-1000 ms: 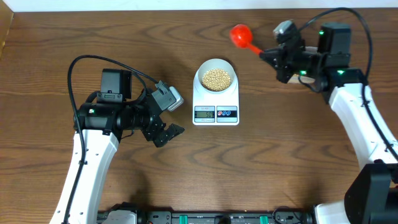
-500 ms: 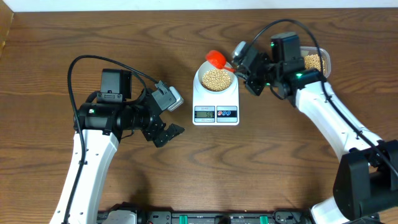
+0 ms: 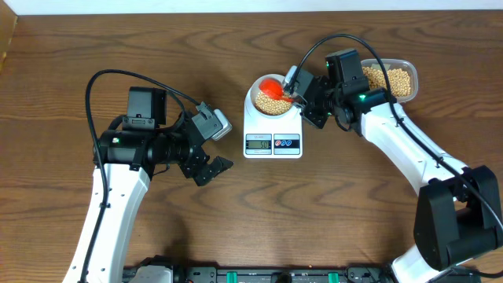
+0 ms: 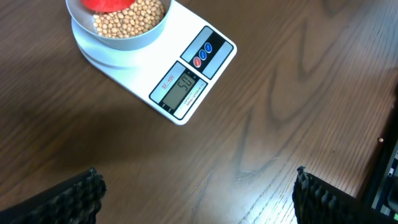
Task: Scoop item into bowl and weigh 50g on scale
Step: 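Carry the scoop left and lower it into the white bowl, then hold the red scoop inside the bowl with the right gripper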
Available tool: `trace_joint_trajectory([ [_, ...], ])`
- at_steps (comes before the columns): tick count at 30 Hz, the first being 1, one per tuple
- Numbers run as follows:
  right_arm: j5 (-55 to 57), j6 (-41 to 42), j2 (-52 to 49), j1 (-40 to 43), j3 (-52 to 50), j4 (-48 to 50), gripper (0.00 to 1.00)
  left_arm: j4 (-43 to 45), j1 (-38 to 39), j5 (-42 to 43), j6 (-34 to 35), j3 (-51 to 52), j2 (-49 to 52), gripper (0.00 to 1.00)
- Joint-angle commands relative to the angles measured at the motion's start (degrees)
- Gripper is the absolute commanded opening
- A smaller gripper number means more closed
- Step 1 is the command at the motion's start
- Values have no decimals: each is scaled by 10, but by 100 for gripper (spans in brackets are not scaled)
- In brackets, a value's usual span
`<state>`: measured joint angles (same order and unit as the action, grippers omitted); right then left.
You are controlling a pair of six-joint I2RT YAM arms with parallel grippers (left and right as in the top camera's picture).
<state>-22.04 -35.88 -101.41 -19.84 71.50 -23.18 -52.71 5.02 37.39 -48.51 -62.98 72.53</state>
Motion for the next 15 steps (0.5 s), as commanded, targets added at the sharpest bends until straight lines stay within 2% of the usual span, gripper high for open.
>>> trace_joint_trajectory([
  [1,1,-11,-1,-3,0,-5,1,-2,-2,3,-9,-14,-5,98],
  [15,-9,12,-1,-3,0,-23,1,-2,-2,3,-9,-14,-5,99],
])
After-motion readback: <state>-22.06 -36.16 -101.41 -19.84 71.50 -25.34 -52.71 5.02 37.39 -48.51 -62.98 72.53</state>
